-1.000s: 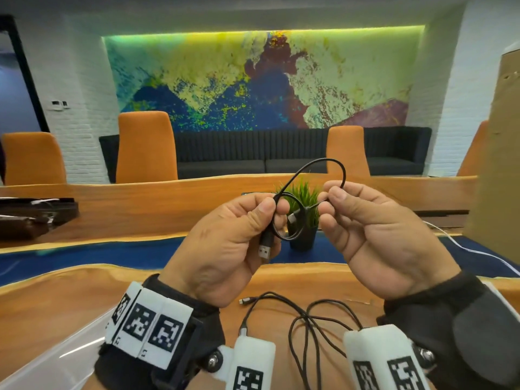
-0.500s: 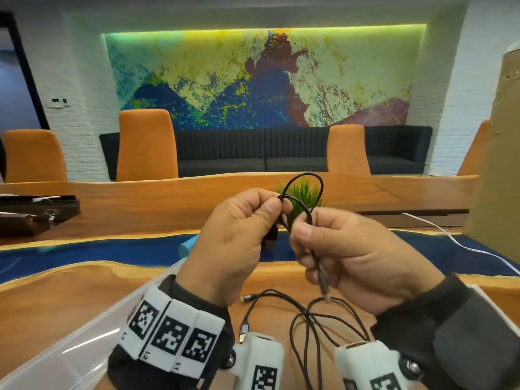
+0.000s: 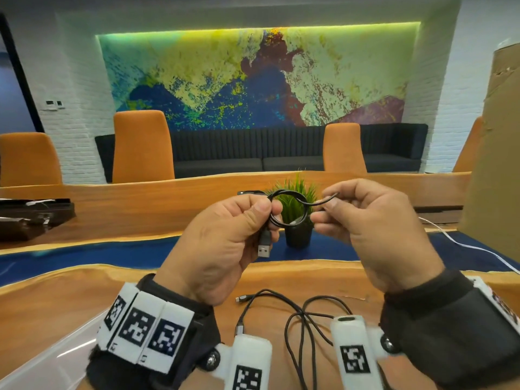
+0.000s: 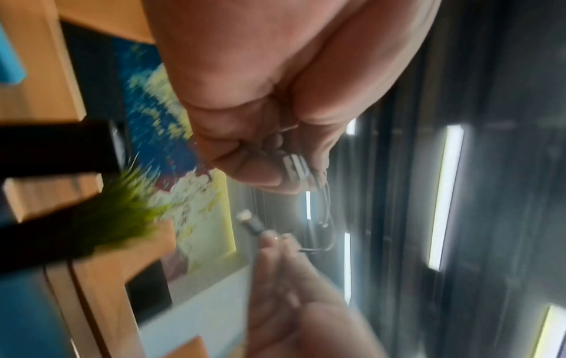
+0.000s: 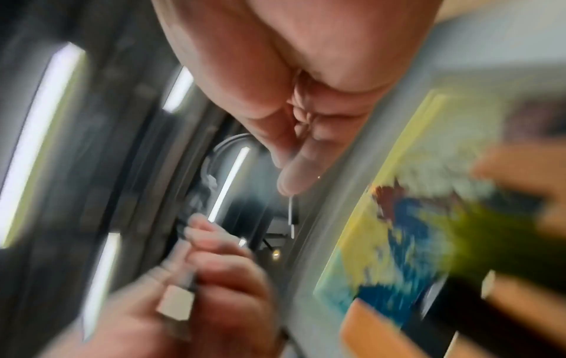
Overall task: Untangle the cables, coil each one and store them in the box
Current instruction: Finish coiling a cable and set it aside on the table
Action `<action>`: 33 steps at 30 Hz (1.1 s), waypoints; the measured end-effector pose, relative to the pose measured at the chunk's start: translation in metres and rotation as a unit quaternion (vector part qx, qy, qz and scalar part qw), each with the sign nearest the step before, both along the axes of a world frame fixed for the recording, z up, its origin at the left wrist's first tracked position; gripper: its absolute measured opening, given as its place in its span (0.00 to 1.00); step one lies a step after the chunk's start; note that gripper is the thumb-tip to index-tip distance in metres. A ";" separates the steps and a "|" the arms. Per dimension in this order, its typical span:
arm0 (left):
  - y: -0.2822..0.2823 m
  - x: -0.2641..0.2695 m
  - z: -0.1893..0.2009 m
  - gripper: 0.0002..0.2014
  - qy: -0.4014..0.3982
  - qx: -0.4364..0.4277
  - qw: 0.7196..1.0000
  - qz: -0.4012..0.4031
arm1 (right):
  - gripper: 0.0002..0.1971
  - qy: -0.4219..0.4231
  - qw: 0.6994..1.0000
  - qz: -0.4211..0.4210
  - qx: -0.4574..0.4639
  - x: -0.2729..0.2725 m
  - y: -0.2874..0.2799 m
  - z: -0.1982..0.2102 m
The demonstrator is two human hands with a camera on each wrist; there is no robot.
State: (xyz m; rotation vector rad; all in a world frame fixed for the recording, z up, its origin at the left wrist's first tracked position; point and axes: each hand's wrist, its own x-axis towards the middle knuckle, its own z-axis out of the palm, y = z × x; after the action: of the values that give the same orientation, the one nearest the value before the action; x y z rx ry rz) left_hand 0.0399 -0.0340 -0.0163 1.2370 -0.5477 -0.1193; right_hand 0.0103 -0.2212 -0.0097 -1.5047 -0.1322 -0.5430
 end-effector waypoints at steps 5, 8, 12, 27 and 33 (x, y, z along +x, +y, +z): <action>-0.003 0.000 -0.005 0.13 -0.051 0.046 0.996 0.050 | 0.10 0.064 0.941 0.211 0.258 -0.007 0.012 0.004; -0.003 0.001 -0.006 0.11 -0.048 0.031 0.997 0.052 | 0.15 0.105 0.928 0.259 0.246 -0.009 0.017 0.000; -0.004 0.001 -0.007 0.11 -0.073 0.027 0.995 0.065 | 0.10 0.126 0.897 0.365 0.215 -0.008 0.018 -0.005; 0.001 0.009 -0.007 0.11 -0.086 0.027 0.984 0.154 | 0.13 0.168 0.949 0.261 0.057 -0.009 0.016 -0.004; 0.010 0.015 -0.004 0.11 0.012 -0.082 0.981 0.177 | 0.05 0.162 0.958 0.230 -0.063 -0.014 0.005 0.002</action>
State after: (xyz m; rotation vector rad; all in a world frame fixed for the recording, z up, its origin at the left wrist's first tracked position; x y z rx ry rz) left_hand 0.0550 -0.0239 -0.0206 1.1512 -0.3028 0.2064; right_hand -0.0037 -0.2166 -0.0080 -1.6002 -0.2561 0.0891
